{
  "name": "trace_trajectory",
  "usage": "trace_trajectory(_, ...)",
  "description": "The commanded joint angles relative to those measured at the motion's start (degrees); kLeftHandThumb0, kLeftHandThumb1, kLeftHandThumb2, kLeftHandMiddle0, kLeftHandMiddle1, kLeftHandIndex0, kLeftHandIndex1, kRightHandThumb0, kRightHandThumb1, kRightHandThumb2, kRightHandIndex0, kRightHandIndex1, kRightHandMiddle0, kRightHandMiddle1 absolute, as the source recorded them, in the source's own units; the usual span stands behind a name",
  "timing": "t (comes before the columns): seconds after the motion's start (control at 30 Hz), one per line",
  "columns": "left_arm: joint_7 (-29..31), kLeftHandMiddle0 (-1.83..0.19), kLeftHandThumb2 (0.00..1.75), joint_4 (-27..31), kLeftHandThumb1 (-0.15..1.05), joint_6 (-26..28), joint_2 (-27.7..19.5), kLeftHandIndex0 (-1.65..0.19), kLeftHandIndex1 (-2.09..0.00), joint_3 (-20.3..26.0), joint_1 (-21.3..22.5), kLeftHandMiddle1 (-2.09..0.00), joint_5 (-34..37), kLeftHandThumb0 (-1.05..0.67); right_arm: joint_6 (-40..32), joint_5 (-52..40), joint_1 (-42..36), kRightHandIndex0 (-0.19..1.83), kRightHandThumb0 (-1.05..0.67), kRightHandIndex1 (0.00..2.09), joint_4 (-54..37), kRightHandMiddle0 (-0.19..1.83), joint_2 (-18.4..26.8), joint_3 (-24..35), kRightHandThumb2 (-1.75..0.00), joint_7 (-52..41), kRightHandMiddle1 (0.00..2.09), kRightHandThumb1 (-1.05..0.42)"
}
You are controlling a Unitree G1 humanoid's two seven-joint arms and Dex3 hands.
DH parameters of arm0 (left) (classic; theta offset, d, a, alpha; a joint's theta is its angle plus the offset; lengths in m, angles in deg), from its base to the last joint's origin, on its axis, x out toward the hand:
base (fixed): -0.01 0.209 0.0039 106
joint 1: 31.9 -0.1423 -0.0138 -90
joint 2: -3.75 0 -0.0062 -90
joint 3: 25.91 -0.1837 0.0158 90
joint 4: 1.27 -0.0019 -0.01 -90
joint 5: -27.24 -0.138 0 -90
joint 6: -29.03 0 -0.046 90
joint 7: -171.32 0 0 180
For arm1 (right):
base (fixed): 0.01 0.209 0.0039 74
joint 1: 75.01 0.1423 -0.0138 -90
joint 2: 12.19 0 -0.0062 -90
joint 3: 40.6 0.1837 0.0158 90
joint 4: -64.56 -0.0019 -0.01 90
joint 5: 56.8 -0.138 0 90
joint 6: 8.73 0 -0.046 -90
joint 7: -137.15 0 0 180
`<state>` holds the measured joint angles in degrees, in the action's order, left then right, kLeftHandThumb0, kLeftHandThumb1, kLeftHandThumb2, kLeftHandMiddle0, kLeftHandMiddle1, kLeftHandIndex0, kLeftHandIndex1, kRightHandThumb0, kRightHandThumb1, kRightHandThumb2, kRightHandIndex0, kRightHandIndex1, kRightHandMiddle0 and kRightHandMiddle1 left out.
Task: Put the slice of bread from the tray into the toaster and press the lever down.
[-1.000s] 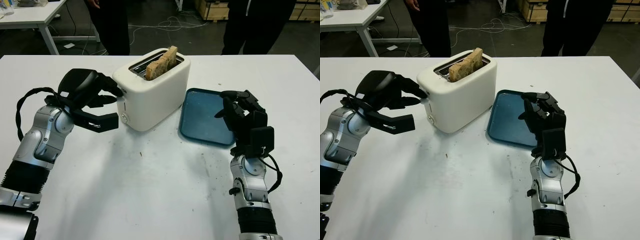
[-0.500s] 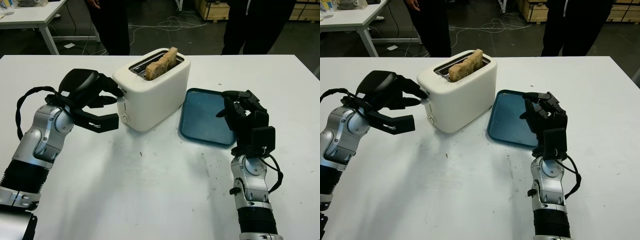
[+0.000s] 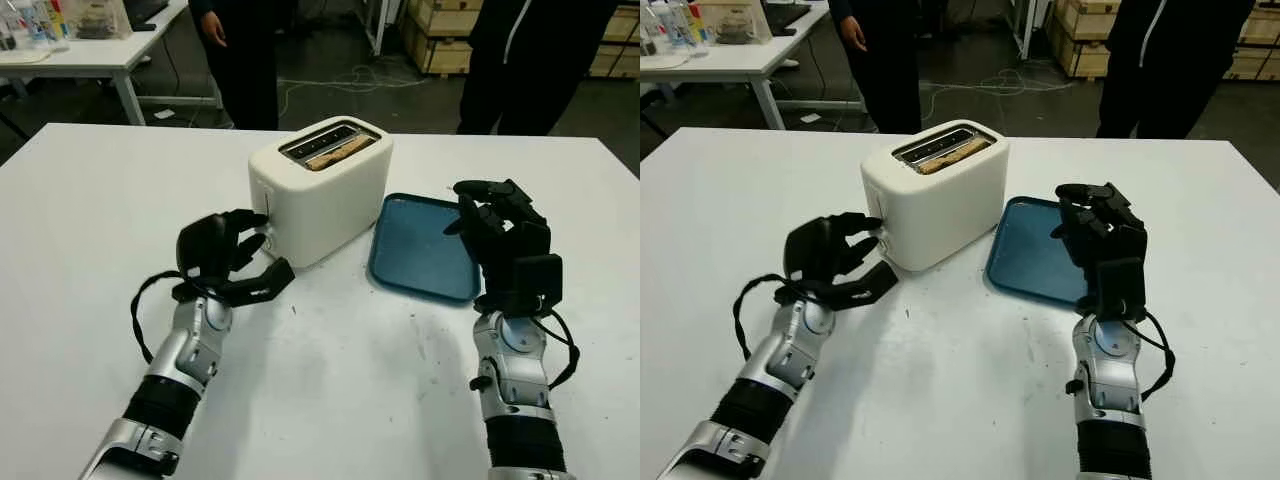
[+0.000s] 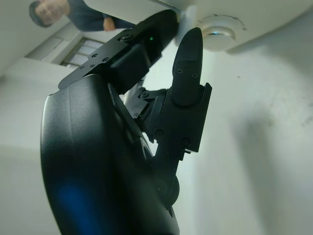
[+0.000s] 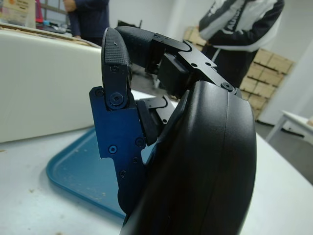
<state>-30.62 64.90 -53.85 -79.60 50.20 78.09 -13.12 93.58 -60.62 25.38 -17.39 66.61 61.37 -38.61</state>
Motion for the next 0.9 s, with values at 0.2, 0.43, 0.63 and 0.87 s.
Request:
trace_trajectory(0.2,16.1,-0.88,0.21,-9.4,0.92,5.2,4.9,-1.03,-0.51,-12.2,-4.4,-1.12,-1.6,-0.28,0.4,-0.6,0.0,0.62,-0.52,1.75,-1.0,0.60,0.8,1.0,-0.20,-0.6,1.24,-0.92)
trace_trajectory(0.43,17.5,-0.85,0.26,8.9,0.92,7.4,-0.5,-1.02,-0.77,-11.7,-8.5,-1.42,-1.0,-0.30,1.2,-0.7,0.1,0.63,-0.54,1.75,-1.0,0.62,0.4,0.7,-0.19,-1.0,1.19,-0.92)
trace_trajectory(0.63,10.4,-0.92,0.38,24.5,0.85,3.7,-3.7,-0.94,-0.42,-7.6,-12.7,-0.96,-0.2,-0.29,1.3,-1.1,-0.1,0.65,-0.56,1.74,-0.7,0.73,0.5,0.3,-0.19,-2.5,0.99,-0.92)
trace_trajectory(0.87,-5.3,-0.80,0.80,25.5,0.69,-8.1,-0.2,-1.02,-0.14,-1.1,-13.6,-1.73,3.7,-0.28,0.8,-1.7,-0.7,0.68,-0.57,1.74,-1.4,0.87,0.1,0.0,-0.18,-4.1,0.50,-0.92)
